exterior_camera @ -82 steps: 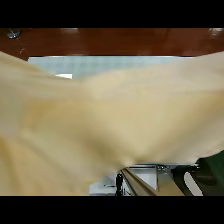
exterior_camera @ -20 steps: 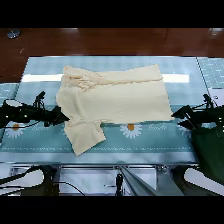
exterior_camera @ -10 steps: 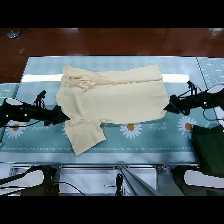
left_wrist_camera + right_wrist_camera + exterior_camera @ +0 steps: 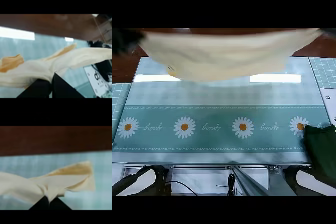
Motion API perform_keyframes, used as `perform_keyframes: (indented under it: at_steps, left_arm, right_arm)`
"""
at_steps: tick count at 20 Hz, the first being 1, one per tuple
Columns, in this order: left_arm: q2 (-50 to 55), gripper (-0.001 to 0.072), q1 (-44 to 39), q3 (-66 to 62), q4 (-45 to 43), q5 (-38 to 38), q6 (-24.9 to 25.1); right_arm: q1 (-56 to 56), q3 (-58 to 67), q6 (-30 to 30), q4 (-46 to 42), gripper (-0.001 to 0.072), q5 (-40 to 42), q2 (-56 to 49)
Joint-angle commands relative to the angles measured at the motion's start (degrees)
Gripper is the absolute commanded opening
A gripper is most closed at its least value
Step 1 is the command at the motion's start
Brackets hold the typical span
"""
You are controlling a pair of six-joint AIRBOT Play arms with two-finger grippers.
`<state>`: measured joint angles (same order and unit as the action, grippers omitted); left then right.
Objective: Fold the shirts.
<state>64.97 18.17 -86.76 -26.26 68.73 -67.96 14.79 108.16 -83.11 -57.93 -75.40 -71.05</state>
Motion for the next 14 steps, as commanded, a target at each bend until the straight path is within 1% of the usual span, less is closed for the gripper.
perform_keyframes:
  at_steps: [1, 2, 3, 5, 9, 10, 11, 12, 14]
  left_arm:
    - [-4.37, 0.0024, 0.13, -23.69, -16.17, 0.72, -12.11]
    - [-5.84, 0.0024, 0.13, -28.52, -22.12, 3.02, -14.05]
    - [-7.76, 0.0024, 0.13, -31.74, -26.53, 4.63, -14.95]
    - [-14.16, 0.0024, 0.13, -33.31, -33.09, 5.57, -15.28]
    - [-25.92, 0.0024, -1.18, -32.24, -40.15, 6.88, -15.82]
    - [-28.17, 0.0024, -2.86, -31.78, -42.69, 6.97, -18.23]
    - [-29.73, 0.0024, -4.76, -31.34, -45.07, 7.32, -18.95]
    - [-30.77, 0.0024, -6.82, -30.95, -47.08, 8.74, -19.02]
    - [-31.12, 0.0024, -9.84, -30.38, -50.62, 13.94, -20.87]
  right_arm:
    - [-0.20, 9.79, -1.55, -7.10, 0.0021, -0.11, 12.07]
    - [-0.20, 9.79, -2.01, -8.94, 0.0021, -0.48, 15.54]
    - [-0.20, 9.79, -2.78, -10.91, 0.0021, -1.36, 18.71]
    - [-0.20, 9.79, -4.57, -13.84, 0.0021, -5.11, 25.03]
    - [-0.20, 9.79, -7.65, -16.20, 0.0021, -11.61, 33.59]
    - [-0.20, 9.79, -8.22, -16.37, 0.0021, -12.76, 34.99]
    - [-0.20, 9.79, -8.50, -16.33, 0.0021, -13.73, 35.93]
    - [-0.20, 9.79, -8.98, -15.89, 0.0021, -14.82, 36.57]
    - [-0.20, 9.66, -9.27, -14.43, 0.0021, -18.73, 36.87]
